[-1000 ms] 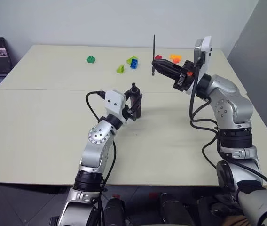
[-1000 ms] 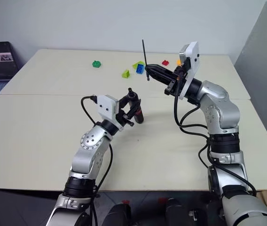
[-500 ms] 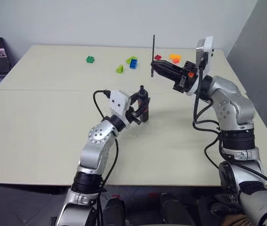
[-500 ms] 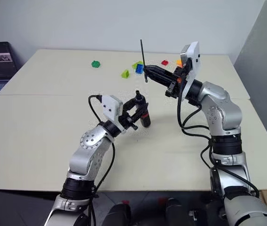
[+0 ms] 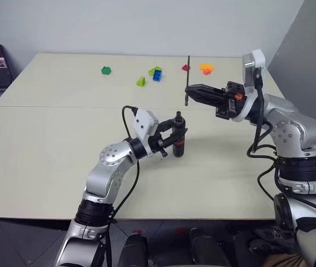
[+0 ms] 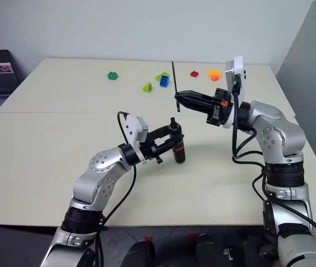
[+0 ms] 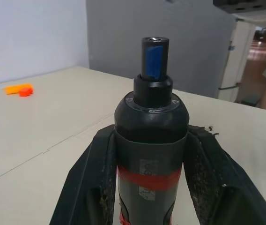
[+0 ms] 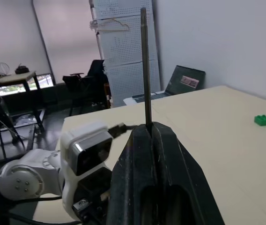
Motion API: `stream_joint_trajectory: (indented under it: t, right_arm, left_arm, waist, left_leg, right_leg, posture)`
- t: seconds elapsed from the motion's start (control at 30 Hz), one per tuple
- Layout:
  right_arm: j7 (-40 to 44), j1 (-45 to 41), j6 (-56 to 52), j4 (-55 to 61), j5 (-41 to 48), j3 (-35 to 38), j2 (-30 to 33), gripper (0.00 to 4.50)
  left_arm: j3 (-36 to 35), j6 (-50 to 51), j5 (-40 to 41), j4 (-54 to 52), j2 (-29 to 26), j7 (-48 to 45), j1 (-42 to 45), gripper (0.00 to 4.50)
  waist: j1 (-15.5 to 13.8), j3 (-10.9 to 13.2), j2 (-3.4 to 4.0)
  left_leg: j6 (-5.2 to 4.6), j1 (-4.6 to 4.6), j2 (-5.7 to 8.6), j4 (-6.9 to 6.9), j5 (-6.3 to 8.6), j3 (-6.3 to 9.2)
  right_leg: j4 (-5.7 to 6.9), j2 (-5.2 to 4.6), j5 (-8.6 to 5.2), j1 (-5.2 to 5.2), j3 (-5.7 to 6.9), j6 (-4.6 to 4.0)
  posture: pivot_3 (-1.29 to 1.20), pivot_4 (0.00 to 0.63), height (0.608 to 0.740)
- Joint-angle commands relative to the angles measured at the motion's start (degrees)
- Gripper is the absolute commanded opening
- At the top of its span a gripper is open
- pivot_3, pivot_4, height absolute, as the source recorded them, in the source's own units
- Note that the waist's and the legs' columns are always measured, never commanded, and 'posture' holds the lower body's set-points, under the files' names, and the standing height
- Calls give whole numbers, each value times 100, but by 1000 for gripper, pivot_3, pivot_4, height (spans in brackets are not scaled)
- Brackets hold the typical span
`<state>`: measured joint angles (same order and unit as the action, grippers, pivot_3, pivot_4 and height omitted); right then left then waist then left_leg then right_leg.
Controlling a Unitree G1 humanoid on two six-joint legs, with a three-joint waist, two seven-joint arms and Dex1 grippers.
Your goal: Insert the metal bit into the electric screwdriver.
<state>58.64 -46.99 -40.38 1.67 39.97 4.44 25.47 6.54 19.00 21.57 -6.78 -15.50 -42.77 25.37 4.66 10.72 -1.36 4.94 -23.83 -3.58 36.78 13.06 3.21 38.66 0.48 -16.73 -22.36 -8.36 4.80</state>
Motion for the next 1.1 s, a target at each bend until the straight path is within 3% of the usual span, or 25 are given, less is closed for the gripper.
stream_joint_trajectory:
  t: [0.03, 0.47, 1.1]
  right_arm:
    - [-32, 59, -94, 423, 291, 77, 10, 0]
    - [-8, 236, -43, 716, 292, 71, 131, 0]
    - [17, 562, -43, 786, 479, 231, 301, 0]
  left_arm:
    - [59, 54, 205, -290, -88, -304, 103, 1653]
    - [307, 238, 241, -23, -609, -1325, 547, 1652]
    - [214, 286, 213, 84, -619, -1447, 506, 1651]
  waist:
    - [0, 0, 0]
    - [-1, 0, 0]
    - [-1, 0, 0]
  left_leg:
    - [0, 0, 0, 0, 0, 0]
    - [0, 0, 0, -4, 0, -1]
    - [0, 0, -1, -5, 0, 0]
  right_leg:
    - [0, 0, 0, 0, 0, 1]
    - [-7, 0, -3, 0, 0, 4]
    - [-9, 0, -4, 0, 0, 6]
  posture:
    - [0, 150, 740]
    - [0, 150, 740]
    - [0, 150, 740]
